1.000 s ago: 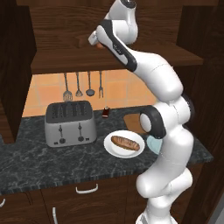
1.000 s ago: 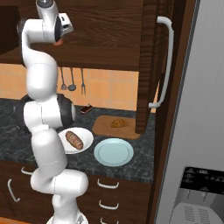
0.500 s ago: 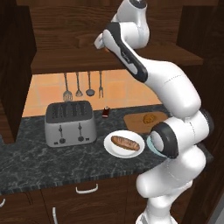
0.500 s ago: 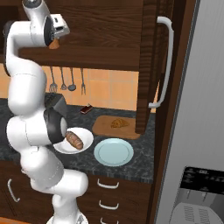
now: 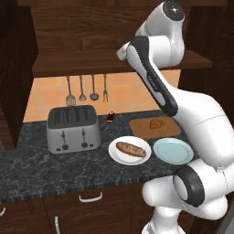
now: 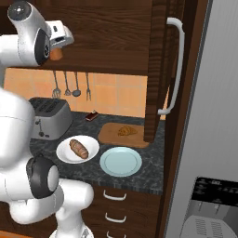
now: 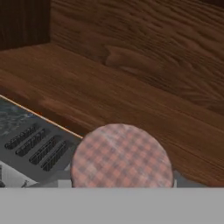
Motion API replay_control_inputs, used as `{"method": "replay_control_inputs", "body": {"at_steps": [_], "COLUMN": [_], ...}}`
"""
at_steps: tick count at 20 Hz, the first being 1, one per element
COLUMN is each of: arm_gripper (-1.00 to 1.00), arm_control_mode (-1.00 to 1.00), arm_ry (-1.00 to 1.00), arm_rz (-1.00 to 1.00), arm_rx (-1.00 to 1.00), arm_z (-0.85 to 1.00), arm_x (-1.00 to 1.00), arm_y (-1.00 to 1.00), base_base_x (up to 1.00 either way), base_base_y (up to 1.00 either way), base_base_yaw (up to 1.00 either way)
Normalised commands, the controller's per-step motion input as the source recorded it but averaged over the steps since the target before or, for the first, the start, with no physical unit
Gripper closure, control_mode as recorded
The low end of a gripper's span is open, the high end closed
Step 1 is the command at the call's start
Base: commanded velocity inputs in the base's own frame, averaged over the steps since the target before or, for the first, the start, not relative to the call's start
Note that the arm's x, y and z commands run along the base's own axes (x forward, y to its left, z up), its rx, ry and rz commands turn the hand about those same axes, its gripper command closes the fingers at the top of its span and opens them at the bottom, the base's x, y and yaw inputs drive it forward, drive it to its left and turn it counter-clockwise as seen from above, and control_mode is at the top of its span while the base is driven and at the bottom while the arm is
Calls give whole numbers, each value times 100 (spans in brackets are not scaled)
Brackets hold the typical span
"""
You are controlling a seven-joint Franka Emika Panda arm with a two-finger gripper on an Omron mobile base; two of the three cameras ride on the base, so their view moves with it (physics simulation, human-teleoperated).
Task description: From the different types of pastries on the counter, select a croissant and place it on the cutting board. Then retrieve a jar of jam from the cabinet and place it alongside the croissant on the cutting board.
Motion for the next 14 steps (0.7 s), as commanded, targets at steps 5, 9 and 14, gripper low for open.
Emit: {"method": "replay_control_inputs", "body": {"at_steps": [5,9,14], "arm_gripper": [100,100,100], "arm_control_mode": [-100,-100,-100], "arm_ry": [-4,-1,-12], "arm_rz": [-7,-7,-5], "arm_rx": [0,0,-3], "arm_z": [0,0,-16], "arm_x": [-100,-100,-51], "arm_y": [-33,-25,-8], "base_base_x": [0,0,0], "base_base_y": [0,0,0], "base_base_yaw": [0,0,0]}}
